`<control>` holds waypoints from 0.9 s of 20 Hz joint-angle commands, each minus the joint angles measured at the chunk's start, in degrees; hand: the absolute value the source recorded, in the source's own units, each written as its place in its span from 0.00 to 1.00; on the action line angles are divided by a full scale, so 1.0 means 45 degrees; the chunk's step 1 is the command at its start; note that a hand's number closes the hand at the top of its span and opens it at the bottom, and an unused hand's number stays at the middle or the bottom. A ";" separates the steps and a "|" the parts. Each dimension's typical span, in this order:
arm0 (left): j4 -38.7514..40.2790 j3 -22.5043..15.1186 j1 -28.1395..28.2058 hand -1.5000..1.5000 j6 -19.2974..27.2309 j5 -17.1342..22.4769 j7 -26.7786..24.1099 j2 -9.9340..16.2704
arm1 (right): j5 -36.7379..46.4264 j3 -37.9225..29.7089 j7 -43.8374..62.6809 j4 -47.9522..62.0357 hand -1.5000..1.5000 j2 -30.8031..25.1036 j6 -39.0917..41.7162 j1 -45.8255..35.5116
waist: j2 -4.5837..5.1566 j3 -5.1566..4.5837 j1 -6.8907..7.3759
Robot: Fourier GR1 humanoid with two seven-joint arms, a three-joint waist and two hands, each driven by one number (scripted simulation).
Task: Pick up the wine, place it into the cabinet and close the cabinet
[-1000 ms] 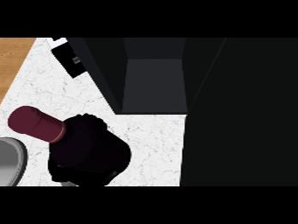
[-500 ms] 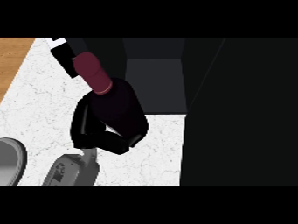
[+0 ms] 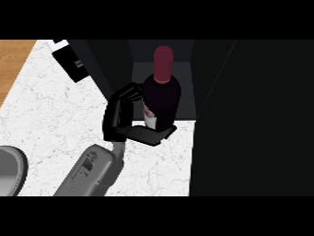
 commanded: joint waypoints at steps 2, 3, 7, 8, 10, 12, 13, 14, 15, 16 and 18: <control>0.2249 -0.0278 -0.0634 1.00 0.0222 0.0992 -0.1461 -0.0004 | -0.0441 -0.0434 -0.0189 -0.0123 0.00 -0.0202 0.0317 0.0589 | 0.0003 -0.0001 -0.0036; 0.2260 -0.0623 -0.1272 1.00 0.0784 0.1341 -0.1208 -0.0004 | -0.0883 -0.1122 -0.0663 0.0802 0.00 -0.0576 0.0680 -0.0103 | 0.0007 0.0001 -0.0020; 0.3210 -0.1338 -0.1501 1.00 0.1672 0.2334 -0.2021 -0.0004 | -0.0705 -0.0462 0.0369 -0.0504 0.00 -0.0340 0.0300 0.0166 | 0.0004 -0.0003 -0.0047; 0.3466 -0.0261 -0.0842 1.00 0.0229 0.1550 -0.2169 -0.0004 | 0.0025 0.0026 0.0406 -0.0240 0.00 -0.0076 -0.0017 0.0017 | 0.0000 -0.0003 0.0036; 0.3939 -0.1294 -0.1934 1.00 0.1581 0.2927 -0.2171 -0.0004 | 0.0042 0.0272 0.0762 -0.0628 0.00 -0.0011 -0.0119 0.0011 | 0.0002 -0.0005 -0.0038; 0.4340 -0.1933 -0.1568 1.00 0.1712 0.3329 -0.2995 -0.0004 | -0.0923 -0.1196 -0.0136 0.0739 0.00 -0.0627 0.0519 -0.0418 | 0.0013 -0.0002 -0.0037; 0.4186 -0.1652 -0.1866 1.00 0.1733 0.3130 -0.2333 -0.0004 | 0.0739 0.0957 -0.1091 0.0157 0.00 0.0314 0.0025 0.0848 | -0.0003 -0.0001 -0.0027; 0.4280 -0.1018 -0.1617 1.00 0.0847 0.2818 -0.2384 -0.0004 | 0.0358 0.0617 0.0017 -0.0398 0.00 0.0180 0.0052 0.0496 | -0.0010 -0.0002 0.0021; 0.4277 -0.1526 -0.1301 1.00 0.1274 0.3224 -0.2572 -0.0004 | 0.0192 0.0094 -0.0751 -0.0264 0.00 0.0002 0.0413 0.0974 | -0.0009 0.0000 -0.0008; 0.4805 -0.1380 -0.1401 1.00 0.1076 0.3093 -0.3255 -0.0004 | -0.1101 -0.1341 0.0164 0.0706 0.00 -0.0632 0.0258 -0.0757 | 0.0010 -0.0002 0.0021; 0.5587 -0.1040 -0.1878 1.00 0.0664 0.3180 -0.3440 -0.0004 | 0.0081 0.0311 0.0002 -0.0429 0.00 -0.0026 0.0292 0.0562 | -0.0002 -0.0003 -0.0012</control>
